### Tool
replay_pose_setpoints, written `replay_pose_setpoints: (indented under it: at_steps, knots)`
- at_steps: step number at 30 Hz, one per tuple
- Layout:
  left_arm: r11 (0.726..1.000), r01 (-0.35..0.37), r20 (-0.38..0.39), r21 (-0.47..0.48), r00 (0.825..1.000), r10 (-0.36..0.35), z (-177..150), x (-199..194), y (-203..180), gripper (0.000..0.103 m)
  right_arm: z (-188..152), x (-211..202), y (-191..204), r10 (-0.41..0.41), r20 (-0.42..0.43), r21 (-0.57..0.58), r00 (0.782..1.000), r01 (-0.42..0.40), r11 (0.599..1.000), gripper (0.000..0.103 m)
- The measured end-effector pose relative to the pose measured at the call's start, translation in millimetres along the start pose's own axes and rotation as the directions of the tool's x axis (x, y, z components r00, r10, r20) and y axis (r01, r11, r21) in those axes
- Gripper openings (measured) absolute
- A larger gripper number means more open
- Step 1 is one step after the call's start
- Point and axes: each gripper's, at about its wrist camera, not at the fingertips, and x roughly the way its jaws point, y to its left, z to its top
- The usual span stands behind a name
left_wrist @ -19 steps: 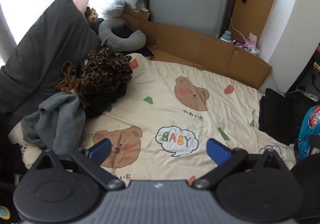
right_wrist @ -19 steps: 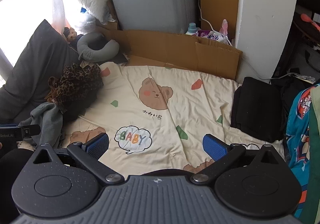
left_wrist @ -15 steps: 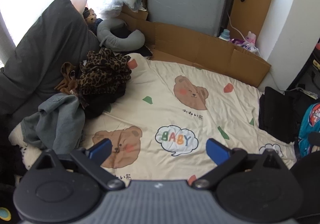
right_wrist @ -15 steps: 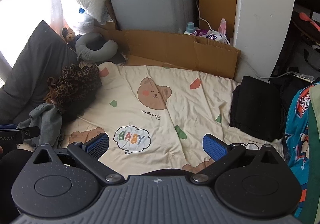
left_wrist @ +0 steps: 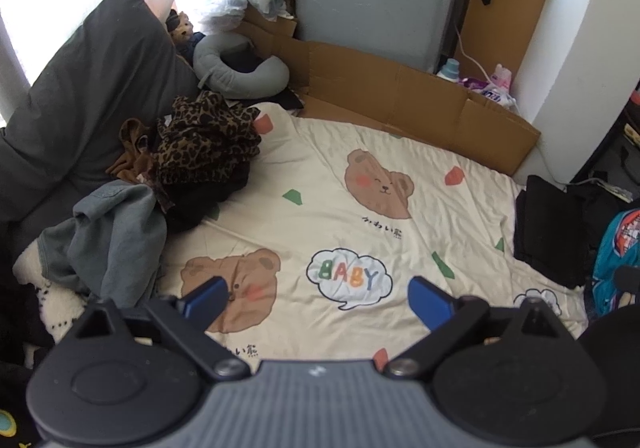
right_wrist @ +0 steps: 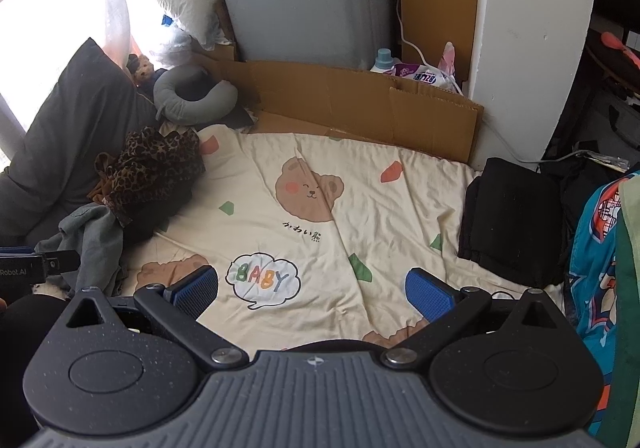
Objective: Fold clothes
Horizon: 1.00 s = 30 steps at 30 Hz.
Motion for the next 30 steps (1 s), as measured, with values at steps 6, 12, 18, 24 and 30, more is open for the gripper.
replay_pose_setpoints:
  at_steps: [6,12,18,24,30]
  knots:
    - [1.0,0.001,0.003,-0.001,1.0,-0.001,0.5,-1.6,-0.2,0.097,-0.9,-0.9,5.1,-0.012,0.006,-0.033,1.0,0.012,0.999,0.103]
    - [1.0,-0.002,0.014,-0.011,1.0,0.002,-1.0,-2.1,1.5,0.097,0.7,-0.6,6.2,-0.022,0.006,-0.041,1.0,0.022,0.999,0.103]
    - [1.0,-0.008,0.021,-0.002,1.0,0.008,-1.4,-2.7,1.6,0.097,-2.1,-1.2,4.8,-0.022,0.015,-0.041,1.0,0.023,0.999,0.103]
    - [1.0,-0.007,0.022,0.001,1.0,0.007,-2.8,-2.4,3.0,0.097,-0.8,-1.2,2.5,-0.013,0.014,-0.034,1.0,0.013,0.999,0.103]
    - [1.0,-0.009,0.022,-0.001,1.0,0.009,-3.5,-2.1,4.4,0.097,0.1,-0.8,1.7,-0.015,0.012,-0.035,1.0,0.016,0.999,0.103]
